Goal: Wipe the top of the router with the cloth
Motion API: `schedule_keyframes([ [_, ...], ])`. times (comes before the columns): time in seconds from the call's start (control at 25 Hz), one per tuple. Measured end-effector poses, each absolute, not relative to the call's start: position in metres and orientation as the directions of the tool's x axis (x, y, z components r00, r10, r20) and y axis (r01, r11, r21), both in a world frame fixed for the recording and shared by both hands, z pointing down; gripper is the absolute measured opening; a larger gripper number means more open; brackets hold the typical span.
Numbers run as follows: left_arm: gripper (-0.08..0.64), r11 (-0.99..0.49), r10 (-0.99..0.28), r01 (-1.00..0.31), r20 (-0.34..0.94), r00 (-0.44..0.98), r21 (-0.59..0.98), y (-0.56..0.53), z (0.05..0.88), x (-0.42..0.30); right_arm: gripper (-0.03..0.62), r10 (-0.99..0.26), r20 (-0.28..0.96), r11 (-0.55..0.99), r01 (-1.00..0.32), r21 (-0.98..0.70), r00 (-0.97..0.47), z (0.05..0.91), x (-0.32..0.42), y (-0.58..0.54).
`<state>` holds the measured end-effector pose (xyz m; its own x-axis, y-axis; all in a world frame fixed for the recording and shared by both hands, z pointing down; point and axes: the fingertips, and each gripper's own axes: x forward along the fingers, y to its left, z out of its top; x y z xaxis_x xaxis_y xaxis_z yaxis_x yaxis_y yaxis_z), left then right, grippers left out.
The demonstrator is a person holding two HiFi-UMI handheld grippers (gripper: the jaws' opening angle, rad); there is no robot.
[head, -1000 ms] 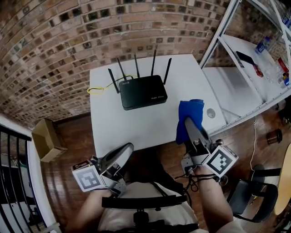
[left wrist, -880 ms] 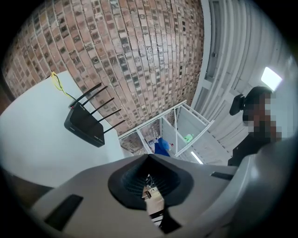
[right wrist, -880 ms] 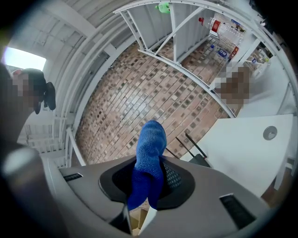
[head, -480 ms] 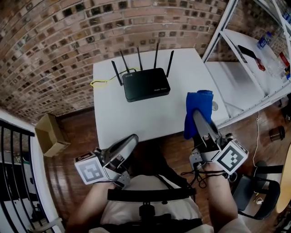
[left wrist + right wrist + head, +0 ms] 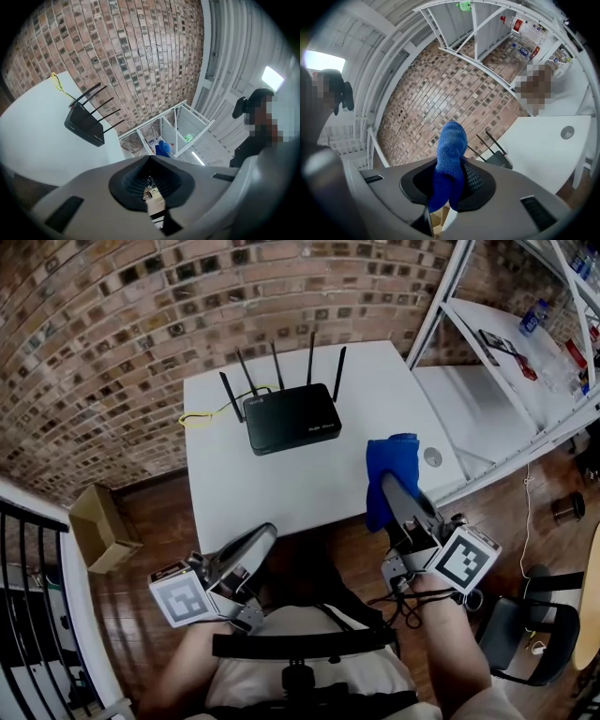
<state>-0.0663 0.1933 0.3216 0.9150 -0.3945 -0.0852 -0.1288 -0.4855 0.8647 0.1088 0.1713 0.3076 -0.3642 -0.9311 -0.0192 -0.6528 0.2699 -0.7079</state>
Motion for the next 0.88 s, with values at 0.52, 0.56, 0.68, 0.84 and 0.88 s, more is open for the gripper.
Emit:
schedule_keyframes([
  [0.52, 0.018, -0.488, -0.381, -0.128, -0.079, 0.921, 0.864, 0.193, 0.326, -0.063, 0.110, -0.935, 0.030, 0.237, -0.687, -0.687, -0.353, 0.318, 0.114, 0.174],
  [0.56, 0.018, -0.488, -0.380, -0.123, -0.084, 0.921, 0.864, 0.193, 0.326, -0.064, 0.110, -0.935, 0.033, 0.235, -0.688, -0.687, -0.353, 0.319, 0.114, 0.174],
  [0.68, 0.018, -0.482, -0.386, -0.135, -0.072, 0.920, 0.866, 0.192, 0.332, -0.067, 0.109, -0.935, 0.040, 0.231, -0.690, -0.686, -0.353, 0.321, 0.112, 0.174],
  [0.84, 0.018, -0.479, -0.391, -0.138, -0.070, 0.918, 0.867, 0.191, 0.337, -0.072, 0.109, -0.934, 0.044, 0.232, -0.693, -0.683, -0.356, 0.323, 0.109, 0.174],
  [0.88, 0.018, -0.479, -0.389, -0.130, -0.077, 0.918, 0.868, 0.192, 0.335, -0.071, 0.109, -0.933, 0.045, 0.232, -0.694, -0.682, -0.356, 0.323, 0.108, 0.174],
])
